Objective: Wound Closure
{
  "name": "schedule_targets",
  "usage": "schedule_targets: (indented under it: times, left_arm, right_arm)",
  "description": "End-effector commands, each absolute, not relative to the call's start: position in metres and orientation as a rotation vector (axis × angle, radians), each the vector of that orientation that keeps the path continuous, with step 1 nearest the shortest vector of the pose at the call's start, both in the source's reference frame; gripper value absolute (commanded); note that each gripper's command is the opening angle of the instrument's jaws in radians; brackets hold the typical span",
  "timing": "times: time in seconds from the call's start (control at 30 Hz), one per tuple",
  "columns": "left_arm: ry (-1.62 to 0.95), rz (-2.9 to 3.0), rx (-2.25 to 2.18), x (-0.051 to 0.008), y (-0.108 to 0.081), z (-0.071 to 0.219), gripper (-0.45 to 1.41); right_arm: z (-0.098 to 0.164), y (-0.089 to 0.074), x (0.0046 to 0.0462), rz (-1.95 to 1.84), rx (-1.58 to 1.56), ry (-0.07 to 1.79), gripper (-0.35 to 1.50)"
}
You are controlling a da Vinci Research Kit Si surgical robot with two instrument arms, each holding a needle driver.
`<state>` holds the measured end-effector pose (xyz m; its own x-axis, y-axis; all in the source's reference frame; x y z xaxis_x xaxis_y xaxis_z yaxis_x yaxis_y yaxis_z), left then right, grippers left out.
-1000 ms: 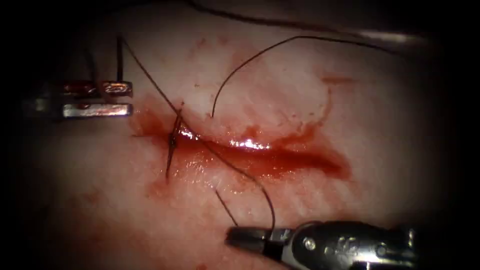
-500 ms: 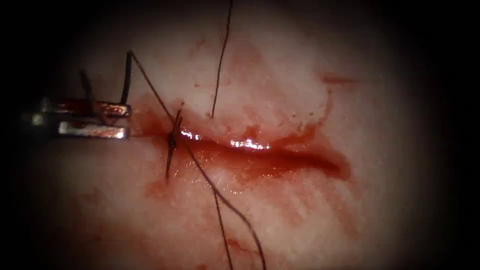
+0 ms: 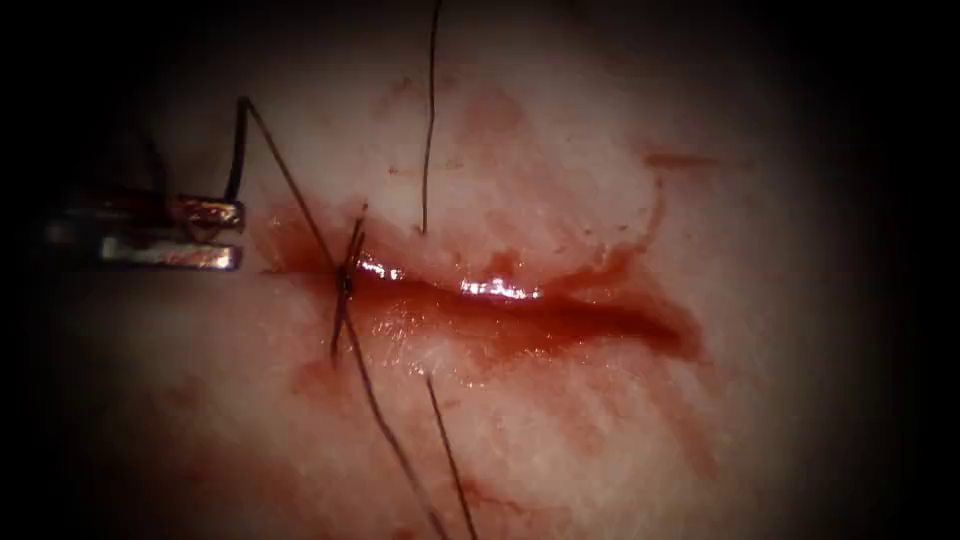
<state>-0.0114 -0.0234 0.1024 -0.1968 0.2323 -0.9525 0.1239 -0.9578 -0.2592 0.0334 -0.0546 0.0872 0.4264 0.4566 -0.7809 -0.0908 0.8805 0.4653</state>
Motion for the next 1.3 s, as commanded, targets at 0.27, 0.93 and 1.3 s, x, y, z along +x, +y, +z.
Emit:
schedule_targets:
  times: [0.27,0.93,1.3]
  left_arm:
    - [-0.479,2.372,-1.913,-0.0083,-0.023,0.103,-0.45]
    - [-0.487,2.394,-1.891,-0.0068,-0.022,0.102,-0.45]
    - [-0.479,2.4,-1.883,-0.0072,-0.023,0.102,-0.45]
  right_arm:
    - [0.09,-0.05,0.0298,0.348,0.289,1.072,1.15]
    - [0.099,-0.047,0.0361,0.386,0.177,1.054,0.98]
    - [0.1,-0.047,0.0378,0.39,0.171,1.051,-0.08]
